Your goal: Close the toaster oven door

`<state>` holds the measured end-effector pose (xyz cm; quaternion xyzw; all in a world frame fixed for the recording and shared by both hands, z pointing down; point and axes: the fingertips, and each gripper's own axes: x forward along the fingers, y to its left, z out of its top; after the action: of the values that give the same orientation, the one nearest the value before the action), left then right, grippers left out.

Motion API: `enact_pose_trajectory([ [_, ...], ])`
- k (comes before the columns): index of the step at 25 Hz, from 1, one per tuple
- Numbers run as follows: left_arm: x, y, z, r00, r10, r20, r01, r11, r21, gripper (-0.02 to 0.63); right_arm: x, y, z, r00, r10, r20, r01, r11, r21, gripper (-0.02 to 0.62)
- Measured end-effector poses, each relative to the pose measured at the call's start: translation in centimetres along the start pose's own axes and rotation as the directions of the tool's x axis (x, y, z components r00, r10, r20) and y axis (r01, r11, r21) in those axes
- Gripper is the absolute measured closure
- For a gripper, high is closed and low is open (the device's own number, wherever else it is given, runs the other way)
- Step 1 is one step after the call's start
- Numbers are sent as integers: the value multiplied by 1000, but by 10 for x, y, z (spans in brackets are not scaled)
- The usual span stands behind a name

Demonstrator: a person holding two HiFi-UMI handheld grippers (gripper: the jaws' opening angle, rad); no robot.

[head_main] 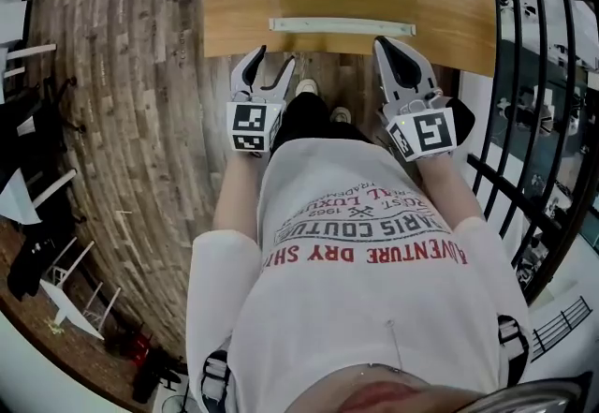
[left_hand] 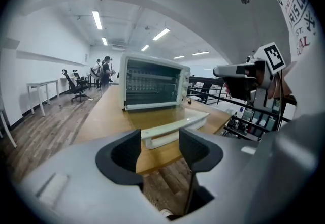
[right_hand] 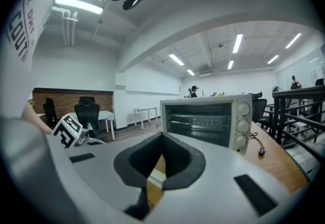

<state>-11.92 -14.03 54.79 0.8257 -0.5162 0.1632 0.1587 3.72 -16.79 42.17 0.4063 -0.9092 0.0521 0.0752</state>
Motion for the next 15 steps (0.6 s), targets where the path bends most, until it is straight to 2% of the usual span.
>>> enact_pose_trajectory([
  [5,31,14,-28,999,-27,-25,26,998,-50,362,20,-2,-29,999,-3,-43,3,1000,8,609],
  [12,63,26,-52,996,-44,-82,41,998,-40,368,35,-2,-56,997,-2,-79,5,1000,30,609],
  [15,72,24,-54,994,-68,-88,65,997,-38,415,39,-2,-64,996,-3,-92,7,999,40,609],
])
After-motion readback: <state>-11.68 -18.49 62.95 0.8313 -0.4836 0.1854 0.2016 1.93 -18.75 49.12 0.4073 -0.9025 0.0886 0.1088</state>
